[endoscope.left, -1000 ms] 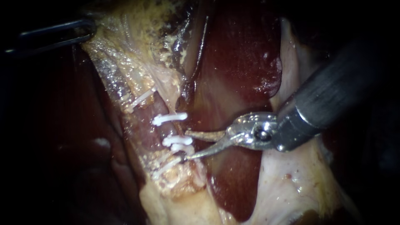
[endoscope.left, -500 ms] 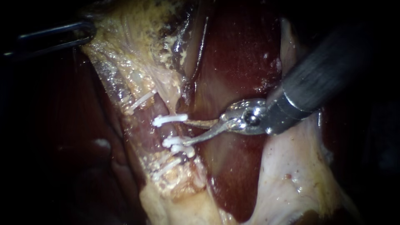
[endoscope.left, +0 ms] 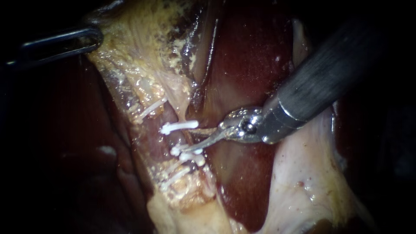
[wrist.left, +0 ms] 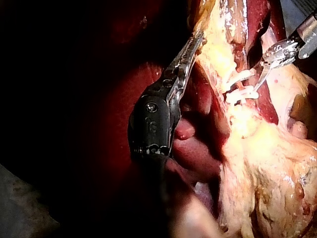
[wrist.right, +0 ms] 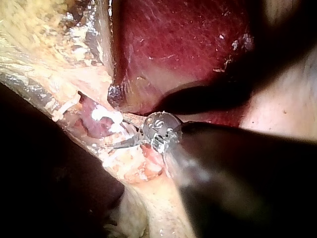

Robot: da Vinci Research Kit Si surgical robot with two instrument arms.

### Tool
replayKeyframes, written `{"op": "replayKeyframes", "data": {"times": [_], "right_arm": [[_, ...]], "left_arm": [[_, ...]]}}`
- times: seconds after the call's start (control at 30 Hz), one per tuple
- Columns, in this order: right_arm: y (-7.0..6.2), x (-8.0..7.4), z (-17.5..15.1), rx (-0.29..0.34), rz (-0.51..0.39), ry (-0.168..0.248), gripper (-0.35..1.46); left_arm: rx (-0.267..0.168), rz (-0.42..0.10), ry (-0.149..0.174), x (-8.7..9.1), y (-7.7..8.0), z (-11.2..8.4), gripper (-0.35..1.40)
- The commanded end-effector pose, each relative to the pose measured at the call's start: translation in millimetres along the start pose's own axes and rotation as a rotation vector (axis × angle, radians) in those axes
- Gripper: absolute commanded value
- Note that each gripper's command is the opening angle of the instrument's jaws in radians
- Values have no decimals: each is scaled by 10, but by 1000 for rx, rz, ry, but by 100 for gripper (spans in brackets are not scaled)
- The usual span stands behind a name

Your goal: Go to the cutting position right tube

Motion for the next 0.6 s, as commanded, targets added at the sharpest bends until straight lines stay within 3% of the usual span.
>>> {"op": "replayKeyframes", "data": {"times": [0.03,0.27,0.6], "right_arm": [[0,0,0,6,-27,1,127],[0,-3,1,49,-110,-14,112],[1,-1,18,85,-136,-11,99]], "left_arm": [[3,0,1,1,-1,0,-35],[15,4,0,8,-8,7,-35],[19,6,-1,12,-11,10,-35]]}}
